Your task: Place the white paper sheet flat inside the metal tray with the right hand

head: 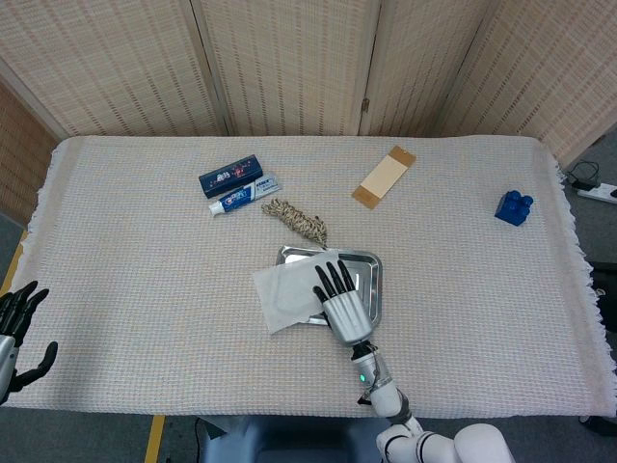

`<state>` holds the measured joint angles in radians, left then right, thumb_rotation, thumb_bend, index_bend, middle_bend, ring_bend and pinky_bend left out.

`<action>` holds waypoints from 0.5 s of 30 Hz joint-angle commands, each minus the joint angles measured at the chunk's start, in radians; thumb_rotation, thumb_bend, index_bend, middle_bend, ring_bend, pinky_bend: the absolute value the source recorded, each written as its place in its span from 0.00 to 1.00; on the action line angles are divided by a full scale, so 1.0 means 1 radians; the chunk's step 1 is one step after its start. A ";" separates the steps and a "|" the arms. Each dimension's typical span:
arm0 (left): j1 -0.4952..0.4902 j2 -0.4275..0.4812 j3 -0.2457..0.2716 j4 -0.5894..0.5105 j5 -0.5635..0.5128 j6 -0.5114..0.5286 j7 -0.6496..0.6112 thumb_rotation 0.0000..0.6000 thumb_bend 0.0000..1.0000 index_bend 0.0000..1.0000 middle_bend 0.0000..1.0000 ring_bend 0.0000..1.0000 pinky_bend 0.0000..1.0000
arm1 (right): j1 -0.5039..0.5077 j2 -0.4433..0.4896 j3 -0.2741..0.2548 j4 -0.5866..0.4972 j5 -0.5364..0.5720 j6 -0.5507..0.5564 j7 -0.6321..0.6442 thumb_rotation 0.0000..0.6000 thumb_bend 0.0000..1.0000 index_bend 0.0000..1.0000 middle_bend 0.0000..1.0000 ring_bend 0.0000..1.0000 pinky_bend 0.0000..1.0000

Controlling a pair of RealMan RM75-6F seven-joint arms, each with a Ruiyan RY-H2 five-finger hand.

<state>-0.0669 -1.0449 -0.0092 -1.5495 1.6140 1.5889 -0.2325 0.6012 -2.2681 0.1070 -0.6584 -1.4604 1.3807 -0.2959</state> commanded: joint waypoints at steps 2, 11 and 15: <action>-0.001 -0.009 -0.003 0.009 -0.001 0.002 0.010 1.00 0.52 0.00 0.00 0.00 0.00 | -0.015 0.028 0.017 -0.055 0.027 -0.040 -0.073 1.00 0.53 0.16 0.02 0.00 0.00; 0.000 -0.022 -0.013 0.020 -0.016 0.003 0.032 1.00 0.52 0.00 0.00 0.00 0.00 | -0.084 0.278 0.010 -0.541 0.152 -0.183 -0.312 1.00 0.53 0.00 0.00 0.00 0.00; -0.001 -0.028 -0.017 0.028 -0.008 0.013 0.036 1.00 0.52 0.00 0.00 0.00 0.00 | -0.094 0.408 0.008 -0.759 0.235 -0.231 -0.454 1.00 0.53 0.00 0.00 0.00 0.00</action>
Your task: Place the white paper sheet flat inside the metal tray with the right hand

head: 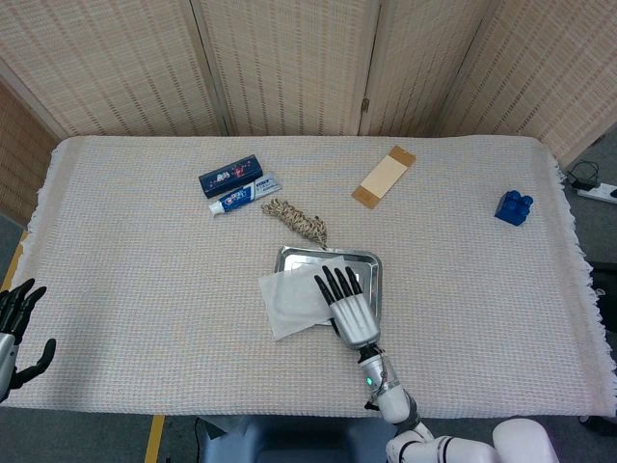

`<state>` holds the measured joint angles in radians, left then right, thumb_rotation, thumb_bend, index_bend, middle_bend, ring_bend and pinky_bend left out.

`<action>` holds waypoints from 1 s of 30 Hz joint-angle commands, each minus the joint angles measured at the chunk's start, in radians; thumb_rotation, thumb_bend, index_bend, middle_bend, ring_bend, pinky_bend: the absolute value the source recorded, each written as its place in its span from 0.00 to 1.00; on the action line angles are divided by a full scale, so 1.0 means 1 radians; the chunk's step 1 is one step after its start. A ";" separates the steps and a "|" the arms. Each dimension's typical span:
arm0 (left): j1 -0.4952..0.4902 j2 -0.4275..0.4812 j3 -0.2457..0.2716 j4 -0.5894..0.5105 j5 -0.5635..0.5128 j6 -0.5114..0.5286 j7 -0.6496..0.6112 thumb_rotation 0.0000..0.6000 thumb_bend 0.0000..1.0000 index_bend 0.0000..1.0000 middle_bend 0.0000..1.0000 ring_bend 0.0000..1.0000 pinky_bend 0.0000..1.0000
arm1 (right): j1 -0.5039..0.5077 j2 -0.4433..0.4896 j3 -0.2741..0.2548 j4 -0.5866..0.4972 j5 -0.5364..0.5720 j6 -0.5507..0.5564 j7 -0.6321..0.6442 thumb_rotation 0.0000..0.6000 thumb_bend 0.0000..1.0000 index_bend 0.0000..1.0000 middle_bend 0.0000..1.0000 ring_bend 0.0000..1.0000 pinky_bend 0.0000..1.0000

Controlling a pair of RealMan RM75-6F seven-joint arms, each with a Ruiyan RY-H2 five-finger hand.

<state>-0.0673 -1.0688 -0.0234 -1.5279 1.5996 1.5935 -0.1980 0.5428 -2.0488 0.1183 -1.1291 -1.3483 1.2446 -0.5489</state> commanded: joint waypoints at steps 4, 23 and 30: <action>0.001 -0.016 -0.003 0.024 0.027 0.032 -0.001 1.00 0.52 0.00 0.00 0.00 0.00 | -0.023 0.267 0.016 -0.424 0.194 -0.118 -0.297 1.00 0.50 0.00 0.00 0.00 0.00; 0.003 -0.025 -0.009 0.031 0.024 0.041 -0.003 1.00 0.52 0.00 0.00 0.00 0.00 | 0.215 0.436 0.113 -0.620 0.813 -0.297 -0.583 1.00 0.34 0.00 0.00 0.00 0.00; 0.005 -0.025 -0.011 0.034 0.028 0.055 -0.023 1.00 0.52 0.00 0.00 0.00 0.00 | 0.208 0.559 0.075 -0.751 0.742 -0.305 -0.455 1.00 0.34 0.00 0.00 0.00 0.00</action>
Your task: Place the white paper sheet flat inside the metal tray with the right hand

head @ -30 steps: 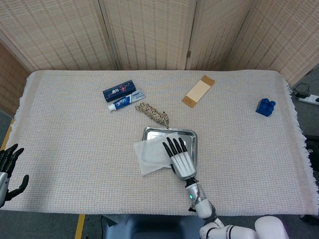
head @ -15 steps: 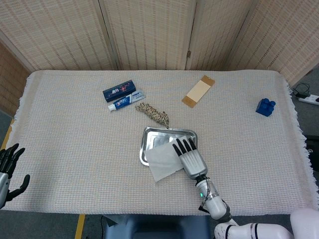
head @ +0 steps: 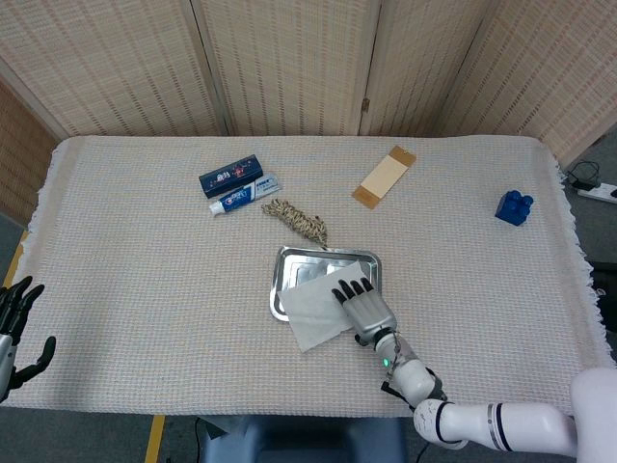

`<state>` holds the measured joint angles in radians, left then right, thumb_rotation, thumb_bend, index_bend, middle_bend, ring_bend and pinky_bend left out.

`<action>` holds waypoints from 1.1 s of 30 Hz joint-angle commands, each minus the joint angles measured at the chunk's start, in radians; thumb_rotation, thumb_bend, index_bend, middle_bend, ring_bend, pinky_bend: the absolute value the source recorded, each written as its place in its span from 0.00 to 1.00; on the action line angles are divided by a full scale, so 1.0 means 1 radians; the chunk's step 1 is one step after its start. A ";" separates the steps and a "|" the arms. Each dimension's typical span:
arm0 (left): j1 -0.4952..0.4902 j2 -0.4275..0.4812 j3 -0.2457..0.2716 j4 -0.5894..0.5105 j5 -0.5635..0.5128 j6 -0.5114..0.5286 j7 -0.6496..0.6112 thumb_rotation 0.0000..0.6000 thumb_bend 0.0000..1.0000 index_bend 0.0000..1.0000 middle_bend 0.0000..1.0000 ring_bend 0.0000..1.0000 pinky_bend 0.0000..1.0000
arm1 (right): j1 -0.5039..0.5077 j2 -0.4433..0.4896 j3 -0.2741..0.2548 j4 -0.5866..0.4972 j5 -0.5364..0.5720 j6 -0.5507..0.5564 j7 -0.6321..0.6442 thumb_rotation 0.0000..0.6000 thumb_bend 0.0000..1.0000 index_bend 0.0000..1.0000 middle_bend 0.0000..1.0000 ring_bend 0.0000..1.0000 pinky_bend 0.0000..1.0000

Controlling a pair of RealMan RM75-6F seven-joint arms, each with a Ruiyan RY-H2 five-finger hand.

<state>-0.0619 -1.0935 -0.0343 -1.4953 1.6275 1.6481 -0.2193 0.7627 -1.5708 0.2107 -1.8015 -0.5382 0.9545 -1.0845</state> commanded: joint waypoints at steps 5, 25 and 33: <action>0.000 -0.001 0.001 0.000 0.004 0.001 0.002 1.00 0.52 0.00 0.00 0.00 0.00 | -0.036 0.174 -0.039 -0.149 -0.160 -0.001 0.185 1.00 0.34 0.00 0.00 0.00 0.00; -0.004 0.015 0.007 -0.020 -0.013 -0.030 -0.010 1.00 0.52 0.01 0.00 0.00 0.00 | 0.017 0.191 -0.119 -0.136 -0.307 -0.100 0.426 1.00 0.34 0.06 0.99 1.00 1.00; -0.005 0.015 0.007 -0.020 -0.012 -0.031 -0.012 1.00 0.52 0.01 0.00 0.00 0.00 | 0.086 0.186 -0.145 -0.139 -0.182 -0.112 0.417 1.00 0.72 0.10 1.00 1.00 1.00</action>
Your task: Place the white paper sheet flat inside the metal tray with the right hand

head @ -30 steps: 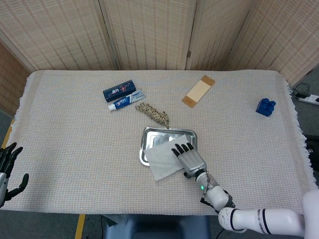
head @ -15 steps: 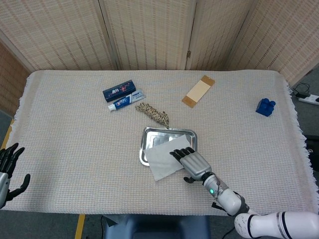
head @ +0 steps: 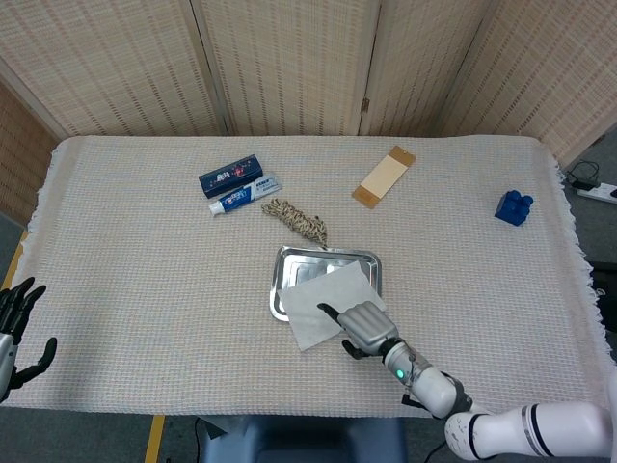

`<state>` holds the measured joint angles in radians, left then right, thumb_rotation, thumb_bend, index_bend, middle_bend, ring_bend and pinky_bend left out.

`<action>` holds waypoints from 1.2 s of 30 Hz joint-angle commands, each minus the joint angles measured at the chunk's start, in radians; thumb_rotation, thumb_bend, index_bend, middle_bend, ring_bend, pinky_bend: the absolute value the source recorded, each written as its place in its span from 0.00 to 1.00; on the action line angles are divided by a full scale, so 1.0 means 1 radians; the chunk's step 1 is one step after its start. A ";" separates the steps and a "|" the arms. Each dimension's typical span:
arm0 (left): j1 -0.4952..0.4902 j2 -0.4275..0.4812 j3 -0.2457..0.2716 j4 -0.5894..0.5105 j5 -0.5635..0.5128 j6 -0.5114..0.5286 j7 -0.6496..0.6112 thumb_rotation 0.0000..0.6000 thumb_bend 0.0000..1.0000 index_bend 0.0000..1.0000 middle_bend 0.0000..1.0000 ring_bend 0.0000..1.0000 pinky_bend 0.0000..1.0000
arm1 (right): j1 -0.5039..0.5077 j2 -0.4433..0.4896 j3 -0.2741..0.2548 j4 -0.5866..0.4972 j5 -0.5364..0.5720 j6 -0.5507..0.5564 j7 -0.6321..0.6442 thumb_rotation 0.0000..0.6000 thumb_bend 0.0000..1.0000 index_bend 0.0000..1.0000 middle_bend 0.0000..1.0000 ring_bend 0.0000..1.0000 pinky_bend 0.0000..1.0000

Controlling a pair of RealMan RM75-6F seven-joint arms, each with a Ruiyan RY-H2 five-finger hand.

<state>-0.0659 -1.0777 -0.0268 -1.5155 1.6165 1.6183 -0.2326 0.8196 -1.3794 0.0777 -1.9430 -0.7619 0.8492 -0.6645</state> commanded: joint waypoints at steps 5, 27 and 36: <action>-0.001 -0.001 -0.002 0.000 -0.004 -0.003 0.002 1.00 0.52 0.01 0.00 0.00 0.00 | 0.082 -0.025 -0.021 0.024 0.131 -0.021 -0.002 0.99 0.72 0.10 1.00 1.00 1.00; 0.004 0.023 -0.002 -0.008 -0.005 0.003 -0.059 1.00 0.52 0.01 0.00 0.00 0.00 | 0.294 -0.146 -0.053 0.127 0.446 0.034 -0.038 0.98 0.72 0.12 1.00 1.00 1.00; 0.006 0.026 -0.001 -0.004 0.003 0.012 -0.077 1.00 0.52 0.01 0.00 0.00 0.00 | 0.326 -0.179 -0.045 0.172 0.516 0.076 -0.043 0.97 0.72 0.13 1.00 1.00 1.00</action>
<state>-0.0604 -1.0513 -0.0282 -1.5195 1.6190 1.6300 -0.3093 1.1425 -1.5544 0.0312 -1.7747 -0.2489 0.9212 -0.7071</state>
